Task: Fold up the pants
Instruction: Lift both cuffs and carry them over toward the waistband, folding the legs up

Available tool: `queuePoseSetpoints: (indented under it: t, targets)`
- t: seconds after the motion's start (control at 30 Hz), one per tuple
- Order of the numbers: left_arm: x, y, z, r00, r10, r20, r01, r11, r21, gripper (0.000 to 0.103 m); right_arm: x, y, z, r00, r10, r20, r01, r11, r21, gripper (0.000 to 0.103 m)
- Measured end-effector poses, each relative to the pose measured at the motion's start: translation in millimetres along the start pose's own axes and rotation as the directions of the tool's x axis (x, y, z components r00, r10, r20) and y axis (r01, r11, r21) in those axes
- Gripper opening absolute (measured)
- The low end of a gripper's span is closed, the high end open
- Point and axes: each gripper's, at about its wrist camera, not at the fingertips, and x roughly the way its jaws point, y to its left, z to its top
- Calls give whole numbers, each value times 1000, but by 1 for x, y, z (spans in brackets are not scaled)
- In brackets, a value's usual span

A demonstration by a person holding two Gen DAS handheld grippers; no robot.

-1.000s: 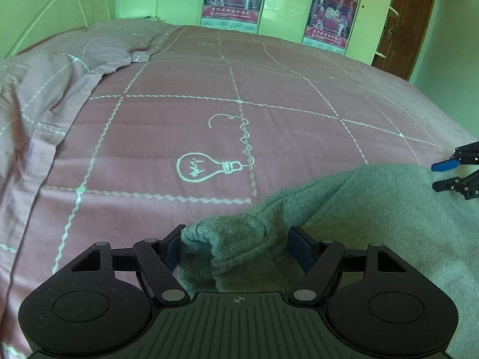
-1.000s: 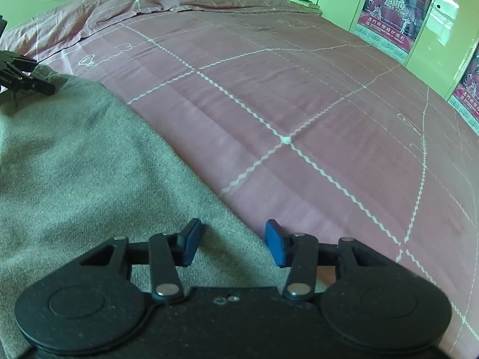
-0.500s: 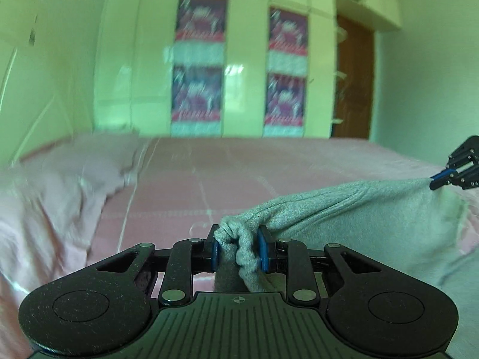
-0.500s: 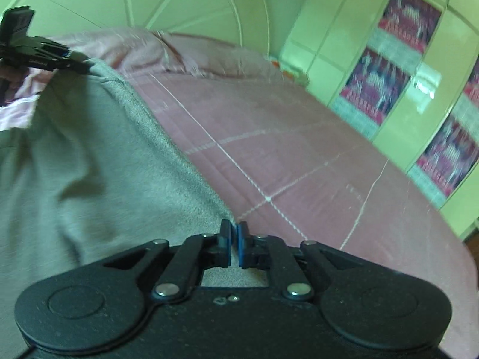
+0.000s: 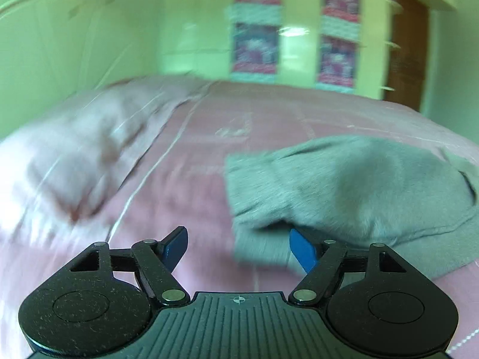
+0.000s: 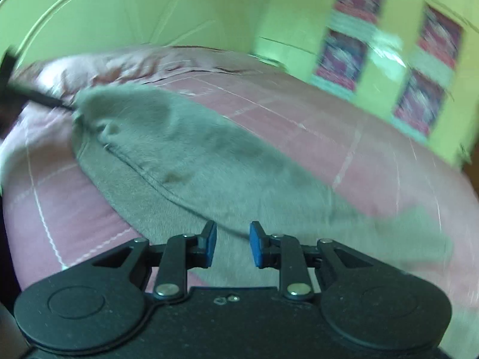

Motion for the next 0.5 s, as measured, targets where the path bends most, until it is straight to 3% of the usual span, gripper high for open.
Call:
queuePoseSetpoints:
  t: [0.07,0.13,0.2,0.3,0.4,0.5]
  targets:
    - [-18,10,-10,999,-32,14,34,985,-169,75,-5,-18,-6,1000,28,4,-28,981,193,18]
    - [-30,17,-15,993,-103,62,118,935,-335,75,-3,-36,-11,999,45,0,-42,929,368,29]
    - [-30,15,-13,986,-144,84,167,883,-440,75,0,-57,-21,997,68,29,-73,845,530,35]
    - [-13,10,-6,973,-214,88,226,805,-548,75,17,-83,-27,996,79,52,-93,706,702,35]
    - [16,13,-2,955,-286,81,263,686,-678,75,40,-99,-36,996,78,33,-72,583,809,35]
    - [48,3,-1,948,-316,28,230,625,-745,75,63,-108,-44,996,86,1,-43,487,873,35]
